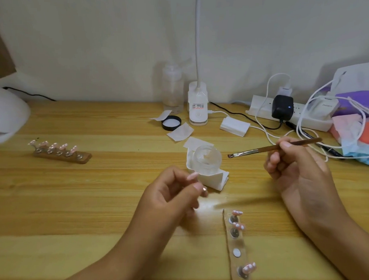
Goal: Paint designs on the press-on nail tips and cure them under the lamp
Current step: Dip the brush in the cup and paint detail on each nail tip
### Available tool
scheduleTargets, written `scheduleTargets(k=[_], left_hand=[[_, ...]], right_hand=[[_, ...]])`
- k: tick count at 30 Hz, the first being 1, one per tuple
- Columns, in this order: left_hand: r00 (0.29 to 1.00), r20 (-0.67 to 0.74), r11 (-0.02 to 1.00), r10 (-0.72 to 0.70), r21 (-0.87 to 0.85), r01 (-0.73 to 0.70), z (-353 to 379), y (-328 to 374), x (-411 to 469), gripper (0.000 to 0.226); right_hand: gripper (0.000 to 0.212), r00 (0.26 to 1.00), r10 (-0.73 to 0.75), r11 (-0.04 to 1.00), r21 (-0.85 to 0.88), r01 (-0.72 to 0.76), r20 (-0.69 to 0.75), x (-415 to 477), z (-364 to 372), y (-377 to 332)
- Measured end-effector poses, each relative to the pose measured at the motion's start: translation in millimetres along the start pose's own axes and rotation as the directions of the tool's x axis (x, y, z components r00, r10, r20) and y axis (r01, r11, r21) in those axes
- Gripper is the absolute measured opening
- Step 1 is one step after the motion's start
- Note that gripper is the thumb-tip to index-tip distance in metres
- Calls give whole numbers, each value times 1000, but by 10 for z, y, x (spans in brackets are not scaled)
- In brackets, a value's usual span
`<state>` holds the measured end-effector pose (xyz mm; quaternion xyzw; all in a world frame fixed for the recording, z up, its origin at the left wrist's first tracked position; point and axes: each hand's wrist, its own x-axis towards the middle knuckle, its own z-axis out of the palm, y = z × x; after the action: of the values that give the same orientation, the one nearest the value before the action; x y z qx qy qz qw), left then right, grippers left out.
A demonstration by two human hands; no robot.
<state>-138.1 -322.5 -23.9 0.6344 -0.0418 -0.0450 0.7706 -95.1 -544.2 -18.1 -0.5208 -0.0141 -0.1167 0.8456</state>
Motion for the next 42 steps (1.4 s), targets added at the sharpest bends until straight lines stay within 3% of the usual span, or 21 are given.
scheduleTargets(k=[5,21,34,38,42], left_hand=[[992,127,995,6,96,-18,22,10,9,12],[991,129,980,21,195,-46,35,5,14,4],[990,141,987,6,158,-29,34,38,6,9],[988,155,994,13,106,-29,38,59,4,10],[986,169,990,0,137,-23,29,37,5,9]], right_hand=[[10,993,25,998,-63,-18,112,-27,8,11],[17,976,19,994,-110,5,217,-72,36,25],[9,973,-105,960,-236,153,205,-119,34,3],[22,983,-59,985,-148,85,174,-99,39,-5],[16,988,16,993,-117,2,154,-88,86,-39]])
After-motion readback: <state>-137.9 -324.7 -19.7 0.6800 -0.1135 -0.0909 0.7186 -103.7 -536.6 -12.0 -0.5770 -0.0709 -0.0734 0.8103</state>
